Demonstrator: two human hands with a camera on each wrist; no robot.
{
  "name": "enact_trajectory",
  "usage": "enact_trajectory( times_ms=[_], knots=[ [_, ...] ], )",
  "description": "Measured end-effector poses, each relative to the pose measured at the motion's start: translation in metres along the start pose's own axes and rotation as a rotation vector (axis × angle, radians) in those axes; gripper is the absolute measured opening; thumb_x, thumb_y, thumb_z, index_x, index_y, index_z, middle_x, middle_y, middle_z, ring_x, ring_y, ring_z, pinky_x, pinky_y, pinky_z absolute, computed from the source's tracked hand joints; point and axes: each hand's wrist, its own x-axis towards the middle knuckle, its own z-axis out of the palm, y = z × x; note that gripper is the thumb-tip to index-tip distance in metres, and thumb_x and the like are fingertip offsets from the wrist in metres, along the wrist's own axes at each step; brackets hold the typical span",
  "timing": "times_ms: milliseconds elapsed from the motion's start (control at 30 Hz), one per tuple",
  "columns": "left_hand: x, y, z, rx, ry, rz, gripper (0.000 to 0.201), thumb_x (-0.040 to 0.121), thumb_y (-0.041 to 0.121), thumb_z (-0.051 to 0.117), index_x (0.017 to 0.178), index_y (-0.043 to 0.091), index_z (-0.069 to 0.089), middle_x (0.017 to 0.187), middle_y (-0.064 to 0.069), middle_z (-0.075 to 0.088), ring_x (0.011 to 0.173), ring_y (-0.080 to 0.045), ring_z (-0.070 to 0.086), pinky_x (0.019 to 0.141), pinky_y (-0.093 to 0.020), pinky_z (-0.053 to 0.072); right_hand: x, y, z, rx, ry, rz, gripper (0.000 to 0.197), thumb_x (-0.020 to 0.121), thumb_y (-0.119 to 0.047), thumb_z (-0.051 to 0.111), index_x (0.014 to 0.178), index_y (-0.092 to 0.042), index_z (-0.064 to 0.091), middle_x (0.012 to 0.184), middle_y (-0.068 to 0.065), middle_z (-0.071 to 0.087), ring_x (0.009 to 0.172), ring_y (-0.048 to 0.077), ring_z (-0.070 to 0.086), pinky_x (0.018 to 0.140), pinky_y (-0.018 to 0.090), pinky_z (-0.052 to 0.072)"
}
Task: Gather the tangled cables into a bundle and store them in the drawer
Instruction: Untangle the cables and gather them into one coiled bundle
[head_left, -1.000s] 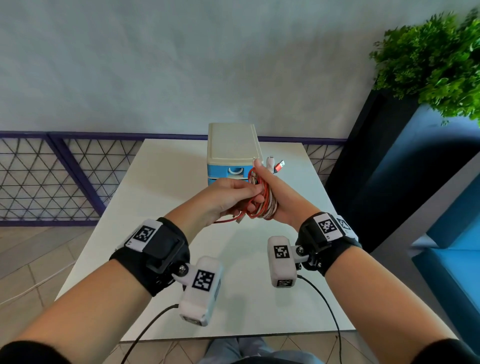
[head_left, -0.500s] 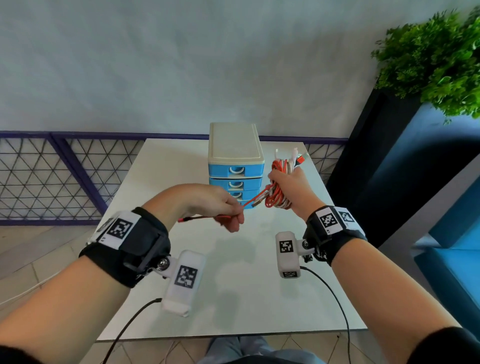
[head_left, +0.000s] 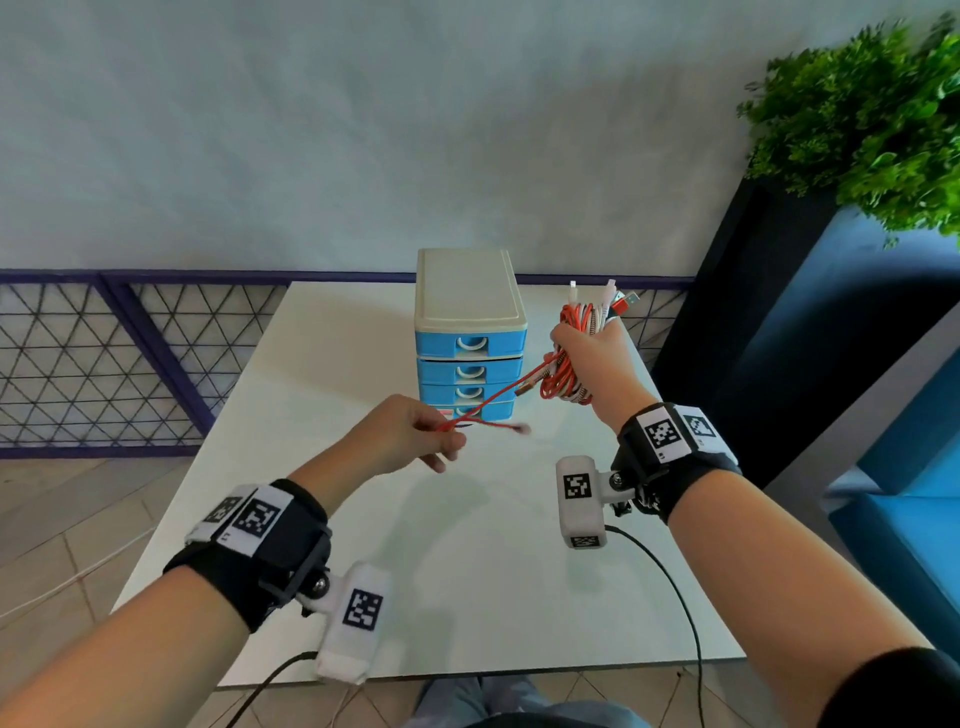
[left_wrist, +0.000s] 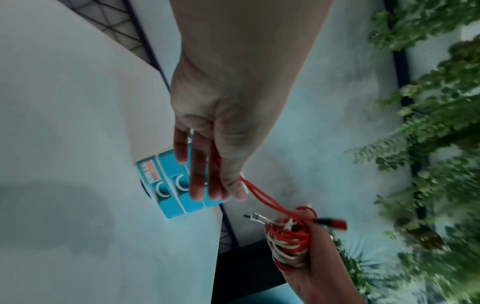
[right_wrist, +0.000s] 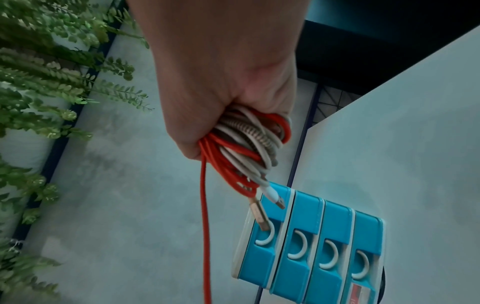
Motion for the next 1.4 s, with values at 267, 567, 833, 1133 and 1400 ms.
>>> enact_trajectory(
  times_ms=[267, 567, 833, 1133, 1400],
  knots=[
    [-0.001, -0.014, -0.005, -0.333, 0.136, 0.16, 0.007, 0.097, 0.012, 0.05, 0.094, 0.009, 0.055, 0.071, -0.001, 0.068, 0.063, -0.016, 0.068, 0.061, -0.025, 0.051, 0.0, 0.003, -0.006, 0.019, -0.009, 0.059, 0.02, 0.089, -0.023, 0.058, 0.089, -0.021, 0.038, 0.078, 0.005, 0.057, 0.053, 0.011, 0.057, 0.04, 0.018, 0.049],
    [0.005, -0.015, -0.013, -1.327, 0.197, 0.029, 0.024, 0.097, 0.023, 0.049, 0.079, 0.01, 0.058, 0.073, -0.002, 0.065, 0.08, -0.013, 0.07, 0.083, -0.031, 0.058, -0.001, 0.007, -0.002, 0.043, -0.019, 0.05, 0.018, 0.088, -0.021, 0.059, 0.097, -0.014, 0.046, 0.089, 0.013, 0.064, 0.065, 0.019, 0.063, 0.058, 0.03, 0.057],
    [0.006, 0.005, -0.008, -1.294, 0.275, 0.06, 0.03, 0.098, 0.027, 0.047, 0.071, 0.015, 0.046, 0.052, 0.005, 0.04, 0.052, -0.008, 0.041, 0.08, -0.026, 0.046, 0.001, 0.012, 0.011, 0.016, -0.03, 0.048, 0.019, 0.086, -0.021, 0.06, 0.095, -0.015, 0.045, 0.088, 0.011, 0.062, 0.063, 0.015, 0.062, 0.06, 0.03, 0.057],
    [0.007, 0.005, -0.015, -0.97, 0.361, -0.001, 0.021, 0.098, 0.018, 0.047, 0.097, 0.014, 0.068, 0.054, 0.004, 0.032, 0.053, -0.011, 0.026, 0.056, -0.024, 0.031, -0.001, 0.009, 0.005, 0.01, -0.023, 0.05, 0.028, 0.086, -0.021, 0.059, 0.107, -0.006, 0.048, 0.088, 0.012, 0.063, 0.059, 0.016, 0.062, 0.053, 0.027, 0.056],
    [0.005, -0.005, -0.027, 0.029, 0.355, 0.118, 0.024, 0.091, 0.034, 0.06, 0.083, 0.013, 0.07, 0.058, 0.005, 0.053, 0.055, -0.012, 0.044, 0.053, -0.026, 0.038, -0.001, 0.002, 0.0, -0.057, -0.023, 0.001, 0.028, 0.089, -0.023, 0.058, 0.11, -0.008, 0.047, 0.088, 0.011, 0.066, 0.058, 0.013, 0.061, 0.041, 0.016, 0.049]
  ],
)
